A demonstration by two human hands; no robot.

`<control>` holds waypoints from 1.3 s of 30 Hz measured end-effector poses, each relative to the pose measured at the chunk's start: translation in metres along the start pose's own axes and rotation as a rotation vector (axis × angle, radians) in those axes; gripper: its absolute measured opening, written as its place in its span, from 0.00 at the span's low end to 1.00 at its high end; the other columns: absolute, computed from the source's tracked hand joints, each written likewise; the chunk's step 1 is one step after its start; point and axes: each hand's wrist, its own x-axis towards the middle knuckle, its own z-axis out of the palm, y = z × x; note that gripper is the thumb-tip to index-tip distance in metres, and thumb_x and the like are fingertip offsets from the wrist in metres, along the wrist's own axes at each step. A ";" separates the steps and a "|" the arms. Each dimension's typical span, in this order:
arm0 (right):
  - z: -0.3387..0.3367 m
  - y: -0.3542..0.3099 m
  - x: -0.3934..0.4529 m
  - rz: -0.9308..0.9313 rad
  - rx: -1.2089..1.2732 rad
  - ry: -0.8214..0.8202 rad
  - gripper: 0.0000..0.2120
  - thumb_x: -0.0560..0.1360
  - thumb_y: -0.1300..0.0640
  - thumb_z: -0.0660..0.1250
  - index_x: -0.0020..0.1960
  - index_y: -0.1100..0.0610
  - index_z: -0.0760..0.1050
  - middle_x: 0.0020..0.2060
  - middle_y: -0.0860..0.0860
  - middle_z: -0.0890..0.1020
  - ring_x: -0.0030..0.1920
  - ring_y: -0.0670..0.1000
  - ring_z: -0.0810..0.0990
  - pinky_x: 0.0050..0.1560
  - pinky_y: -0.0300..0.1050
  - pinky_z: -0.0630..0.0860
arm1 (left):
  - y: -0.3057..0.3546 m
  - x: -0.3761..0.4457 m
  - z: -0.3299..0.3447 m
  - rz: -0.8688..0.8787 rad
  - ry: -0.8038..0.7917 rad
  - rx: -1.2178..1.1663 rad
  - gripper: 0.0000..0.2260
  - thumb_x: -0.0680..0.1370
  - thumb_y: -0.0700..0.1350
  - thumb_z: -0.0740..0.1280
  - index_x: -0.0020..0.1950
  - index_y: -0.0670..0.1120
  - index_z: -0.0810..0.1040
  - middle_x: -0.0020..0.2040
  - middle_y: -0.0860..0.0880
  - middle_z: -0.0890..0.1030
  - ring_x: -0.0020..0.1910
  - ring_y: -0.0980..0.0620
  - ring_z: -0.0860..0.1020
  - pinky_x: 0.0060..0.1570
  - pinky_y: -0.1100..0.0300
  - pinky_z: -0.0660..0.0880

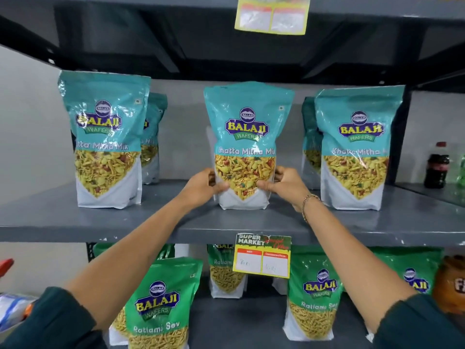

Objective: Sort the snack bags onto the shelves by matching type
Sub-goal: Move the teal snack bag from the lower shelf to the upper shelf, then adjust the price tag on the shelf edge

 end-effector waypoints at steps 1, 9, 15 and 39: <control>0.000 0.000 0.000 -0.001 -0.009 -0.014 0.20 0.63 0.59 0.76 0.53 0.55 0.73 0.52 0.53 0.79 0.56 0.52 0.77 0.60 0.50 0.74 | 0.000 0.000 0.000 0.001 -0.004 0.010 0.20 0.72 0.56 0.69 0.56 0.44 0.74 0.55 0.47 0.81 0.53 0.48 0.79 0.57 0.50 0.75; 0.004 0.007 0.003 0.029 -0.059 0.023 0.25 0.62 0.52 0.76 0.55 0.58 0.75 0.55 0.55 0.81 0.55 0.53 0.79 0.61 0.54 0.75 | 0.000 -0.001 0.001 -0.006 -0.048 -0.061 0.19 0.74 0.53 0.68 0.61 0.44 0.73 0.59 0.47 0.81 0.58 0.48 0.78 0.63 0.46 0.73; 0.005 0.006 0.001 0.011 -0.124 0.030 0.23 0.64 0.50 0.75 0.55 0.57 0.75 0.56 0.54 0.81 0.56 0.53 0.79 0.60 0.52 0.75 | 0.004 -0.004 0.005 -0.021 -0.049 -0.090 0.17 0.75 0.50 0.66 0.61 0.44 0.73 0.60 0.46 0.80 0.58 0.49 0.77 0.61 0.53 0.73; 0.125 0.007 -0.218 0.103 0.362 -0.058 0.03 0.74 0.61 0.65 0.42 0.57 0.76 0.28 0.50 0.80 0.27 0.48 0.75 0.29 0.38 0.74 | -0.049 -0.243 0.015 -0.157 0.388 -0.393 0.10 0.78 0.44 0.63 0.37 0.47 0.75 0.32 0.50 0.79 0.27 0.62 0.75 0.33 0.67 0.75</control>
